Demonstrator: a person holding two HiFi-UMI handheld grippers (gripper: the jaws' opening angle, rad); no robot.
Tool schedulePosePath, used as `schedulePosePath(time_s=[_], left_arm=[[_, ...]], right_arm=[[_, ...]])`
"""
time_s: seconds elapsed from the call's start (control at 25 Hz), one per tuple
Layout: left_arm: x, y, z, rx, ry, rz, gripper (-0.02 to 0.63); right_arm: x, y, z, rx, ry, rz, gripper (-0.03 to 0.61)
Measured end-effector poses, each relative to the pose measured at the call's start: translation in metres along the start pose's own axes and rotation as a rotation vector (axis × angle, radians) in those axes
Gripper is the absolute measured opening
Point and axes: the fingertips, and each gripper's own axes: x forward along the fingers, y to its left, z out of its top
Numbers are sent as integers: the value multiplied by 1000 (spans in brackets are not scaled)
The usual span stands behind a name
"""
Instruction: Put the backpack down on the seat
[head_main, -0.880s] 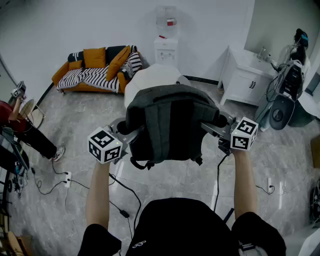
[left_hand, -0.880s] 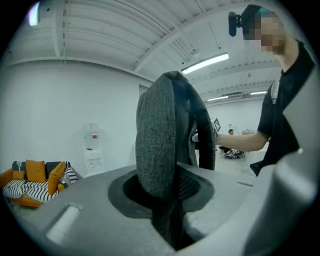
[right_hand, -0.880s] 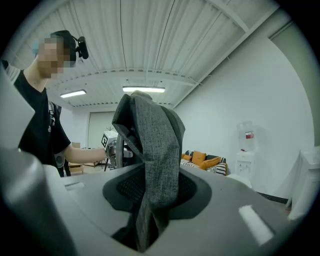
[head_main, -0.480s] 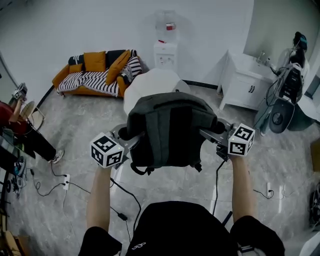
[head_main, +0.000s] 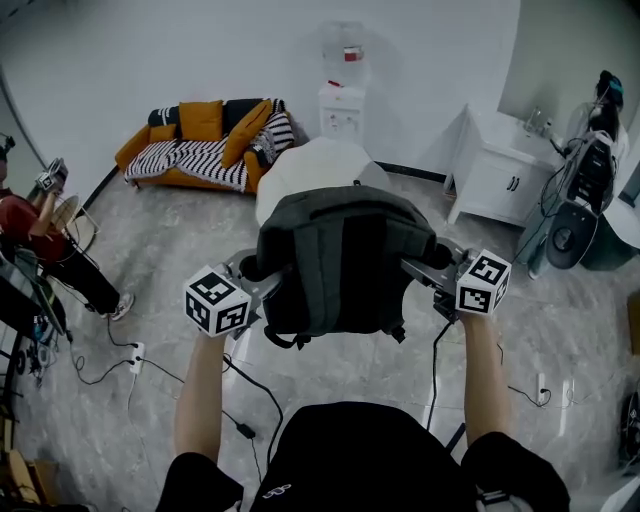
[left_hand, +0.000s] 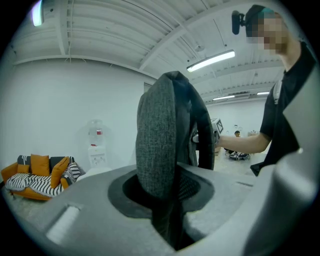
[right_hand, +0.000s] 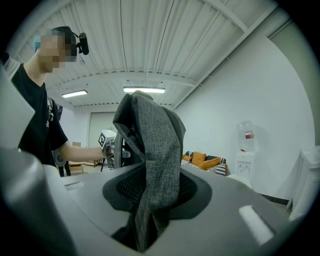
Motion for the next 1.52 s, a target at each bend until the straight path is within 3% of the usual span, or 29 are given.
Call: schedulePosePath(time_s=[0.96,1.52], left_arm=[[10,-13,-6,51,19,27,104],[35,30,-9,63,10,11,103]], right_arm=[[-8,-14,-18,-26,-82,9,133],[16,-49,-21,-40,-90,-23,132]])
